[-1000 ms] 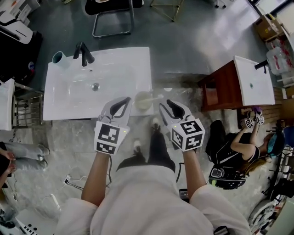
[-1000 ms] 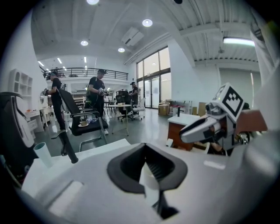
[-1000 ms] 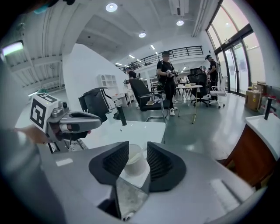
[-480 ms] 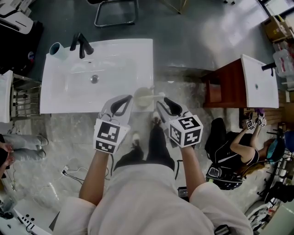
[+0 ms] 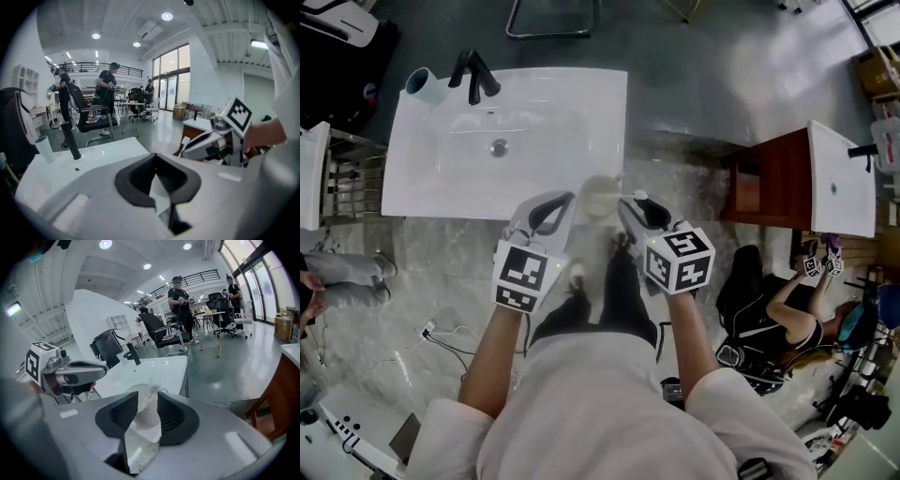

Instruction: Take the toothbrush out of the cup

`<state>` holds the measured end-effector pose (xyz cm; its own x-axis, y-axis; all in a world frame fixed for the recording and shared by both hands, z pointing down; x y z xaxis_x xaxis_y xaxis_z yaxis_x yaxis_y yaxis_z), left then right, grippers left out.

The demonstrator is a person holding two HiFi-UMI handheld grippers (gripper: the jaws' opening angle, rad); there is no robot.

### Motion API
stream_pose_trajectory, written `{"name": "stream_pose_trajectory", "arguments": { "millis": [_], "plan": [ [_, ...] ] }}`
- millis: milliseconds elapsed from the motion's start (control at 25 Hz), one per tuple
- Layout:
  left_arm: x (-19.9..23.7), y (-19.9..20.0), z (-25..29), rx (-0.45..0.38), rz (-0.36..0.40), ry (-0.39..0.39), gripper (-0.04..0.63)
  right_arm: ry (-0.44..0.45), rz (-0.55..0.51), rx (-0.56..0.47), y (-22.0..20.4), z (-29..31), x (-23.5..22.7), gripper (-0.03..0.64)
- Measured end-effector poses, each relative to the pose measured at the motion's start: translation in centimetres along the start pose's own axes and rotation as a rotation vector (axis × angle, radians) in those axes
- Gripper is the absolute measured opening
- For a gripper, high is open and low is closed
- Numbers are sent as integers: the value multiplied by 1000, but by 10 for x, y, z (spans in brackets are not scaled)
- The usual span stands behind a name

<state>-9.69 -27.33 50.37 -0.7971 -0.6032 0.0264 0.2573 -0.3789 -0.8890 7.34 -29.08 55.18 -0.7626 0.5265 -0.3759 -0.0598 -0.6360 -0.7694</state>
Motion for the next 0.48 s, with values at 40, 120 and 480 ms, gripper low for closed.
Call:
{"name": "stream_pose_trajectory", "arguments": {
  "millis": [40, 120, 480],
  "plan": [
    [1, -1, 0, 3, -4, 2, 0, 3, 3, 2, 0, 2, -1, 134],
    [2, -3, 2, 9, -9, 6, 0, 12, 7, 5, 0, 5, -3, 133],
    [5, -5, 7, 16, -11, 17, 0, 45, 9, 6, 1, 17, -3, 94]
  ]
}}
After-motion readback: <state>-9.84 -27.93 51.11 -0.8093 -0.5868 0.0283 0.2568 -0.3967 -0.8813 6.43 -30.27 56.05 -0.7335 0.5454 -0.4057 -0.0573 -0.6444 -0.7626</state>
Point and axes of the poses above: the fingertips, and each gripper's own axes: z forward along the fingers, x to its left, y out of its top, the point moved 7 cm from there along -z, backward along the fingers, and after that the axes turned 3 degrees about -x, right-handed, at the moved point
